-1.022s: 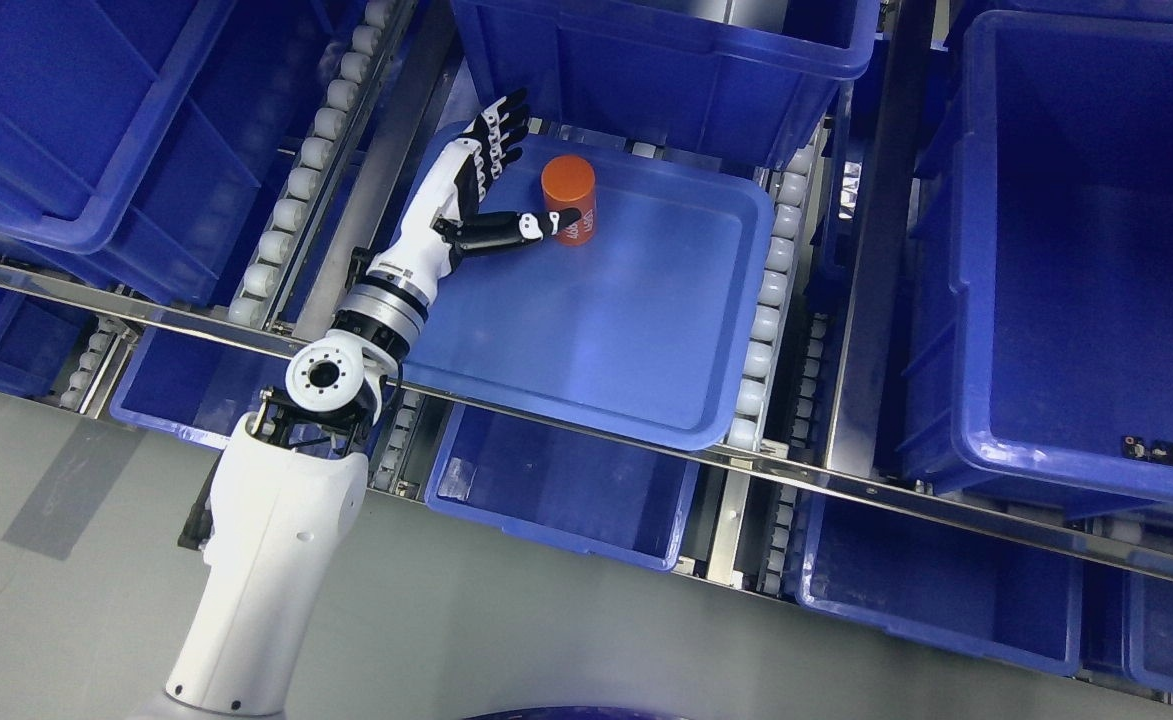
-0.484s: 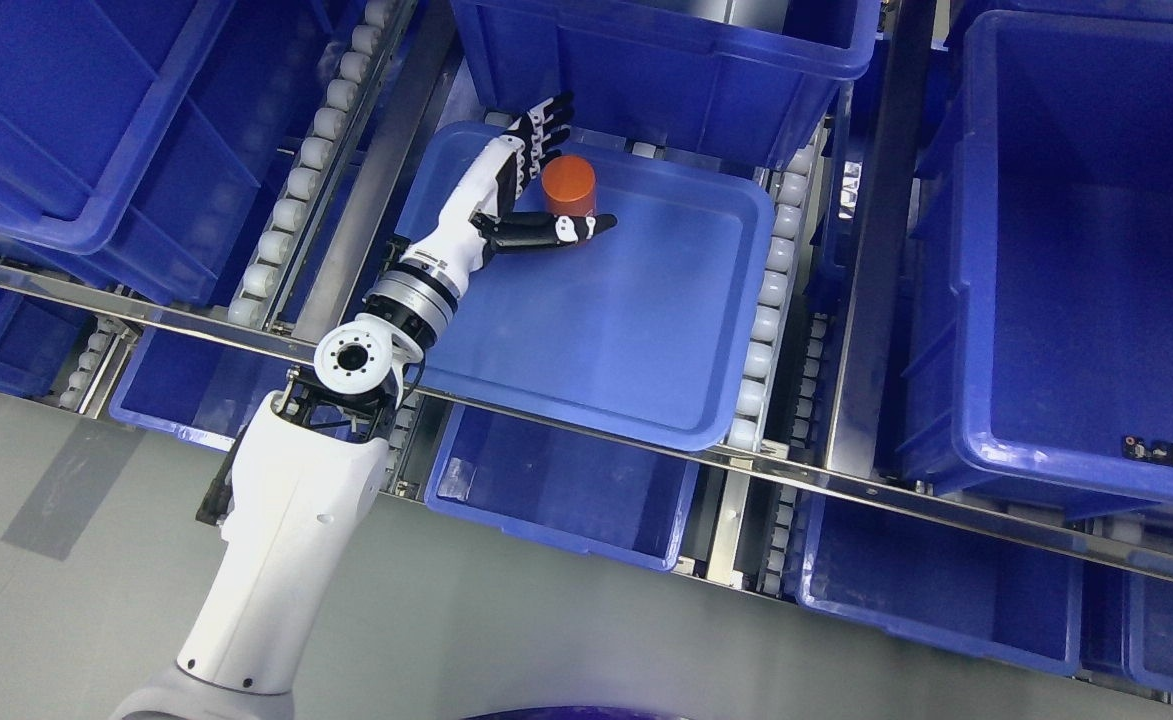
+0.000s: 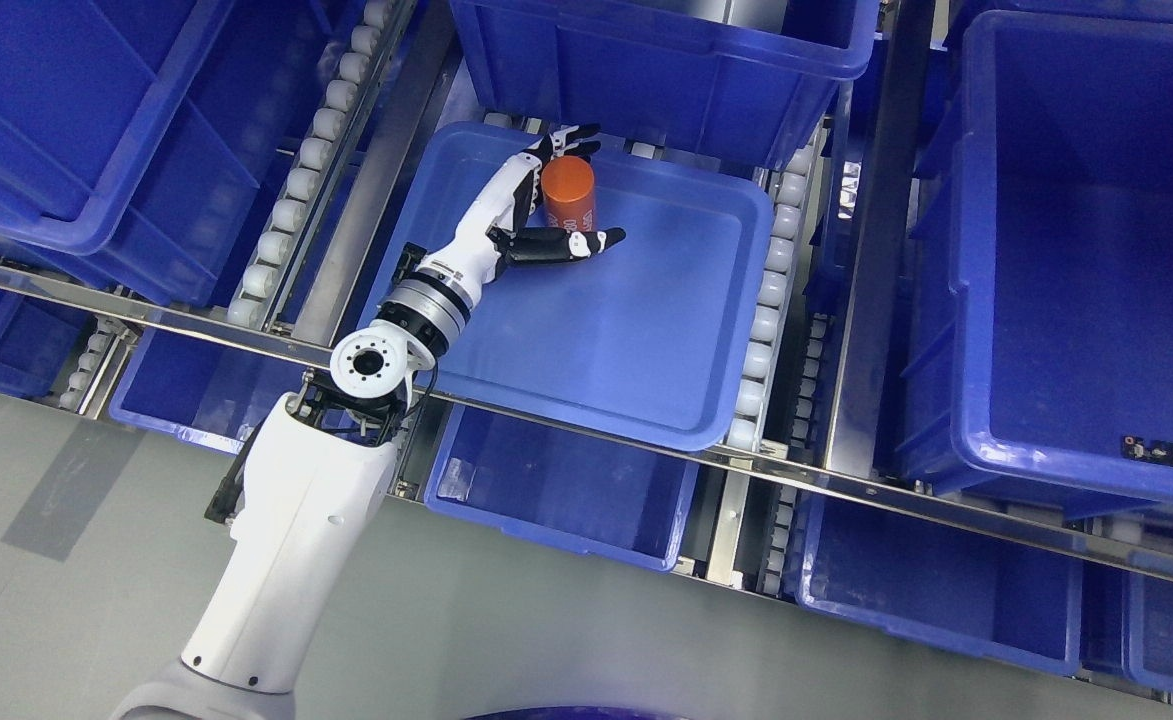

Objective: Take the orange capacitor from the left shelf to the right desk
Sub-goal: 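Close the left hand fingers around the orange cylinder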

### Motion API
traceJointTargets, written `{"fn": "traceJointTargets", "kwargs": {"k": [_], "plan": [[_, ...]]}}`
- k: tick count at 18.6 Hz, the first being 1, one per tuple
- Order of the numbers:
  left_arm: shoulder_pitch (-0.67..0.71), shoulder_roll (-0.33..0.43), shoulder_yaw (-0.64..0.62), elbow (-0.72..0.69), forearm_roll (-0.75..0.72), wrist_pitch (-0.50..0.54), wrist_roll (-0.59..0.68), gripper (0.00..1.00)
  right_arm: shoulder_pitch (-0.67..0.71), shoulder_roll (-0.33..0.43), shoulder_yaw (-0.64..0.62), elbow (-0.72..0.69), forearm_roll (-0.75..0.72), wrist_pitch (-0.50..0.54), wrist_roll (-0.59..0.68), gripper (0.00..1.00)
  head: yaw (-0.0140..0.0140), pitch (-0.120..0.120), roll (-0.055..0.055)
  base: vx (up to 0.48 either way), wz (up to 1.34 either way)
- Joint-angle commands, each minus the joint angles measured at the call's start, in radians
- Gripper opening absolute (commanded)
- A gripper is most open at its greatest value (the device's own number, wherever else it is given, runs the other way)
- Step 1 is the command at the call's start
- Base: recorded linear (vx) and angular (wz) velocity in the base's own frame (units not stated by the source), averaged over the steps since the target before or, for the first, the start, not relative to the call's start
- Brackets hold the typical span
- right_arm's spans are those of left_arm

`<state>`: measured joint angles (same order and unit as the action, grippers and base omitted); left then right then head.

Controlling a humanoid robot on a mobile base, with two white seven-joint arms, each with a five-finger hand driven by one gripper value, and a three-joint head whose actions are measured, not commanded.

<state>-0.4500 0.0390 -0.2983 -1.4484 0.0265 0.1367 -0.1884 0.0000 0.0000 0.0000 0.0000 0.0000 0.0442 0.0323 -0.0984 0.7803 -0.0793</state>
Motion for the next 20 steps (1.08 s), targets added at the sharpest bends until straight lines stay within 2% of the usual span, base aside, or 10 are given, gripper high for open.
{"fn": "traceJointTargets", "kwargs": {"k": [1, 3, 11, 13, 17, 20], "plan": [[0.001, -0.001, 0.016, 0.040, 0.007, -0.009, -0.002, 0.65, 0.002, -0.017, -0.011, -0.034, 0.000, 0.000, 0.000, 1.00, 0.0000, 0.000, 0.000, 0.000, 0.00], [0.001, -0.002, 0.022, 0.040, 0.007, -0.019, -0.002, 0.57, 0.002, -0.017, -0.011, -0.034, 0.000, -0.001, 0.000, 1.00, 0.0000, 0.000, 0.000, 0.000, 0.00], [0.019, -0.022, 0.067, 0.040, 0.009, -0.112, -0.016, 0.11, 0.002, -0.017, -0.011, -0.034, 0.000, 0.000, 0.000, 1.00, 0.0000, 0.000, 0.000, 0.000, 0.00], [0.033, -0.022, 0.067, 0.040, 0.009, -0.138, -0.017, 0.02, 0.002, -0.017, -0.011, -0.034, 0.000, 0.000, 0.000, 1.00, 0.0000, 0.000, 0.000, 0.000, 0.00], [0.048, -0.022, 0.071, 0.049, 0.012, -0.180, -0.019, 0.00, 0.002, -0.017, -0.011, -0.034, 0.000, 0.000, 0.000, 1.00, 0.0000, 0.000, 0.000, 0.000, 0.00], [0.031, -0.022, 0.102, -0.022, 0.047, -0.220, -0.025, 0.00, 0.002, -0.017, -0.011, -0.034, 0.000, -0.001, 0.000, 1.00, 0.0000, 0.000, 0.000, 0.000, 0.00]]}}
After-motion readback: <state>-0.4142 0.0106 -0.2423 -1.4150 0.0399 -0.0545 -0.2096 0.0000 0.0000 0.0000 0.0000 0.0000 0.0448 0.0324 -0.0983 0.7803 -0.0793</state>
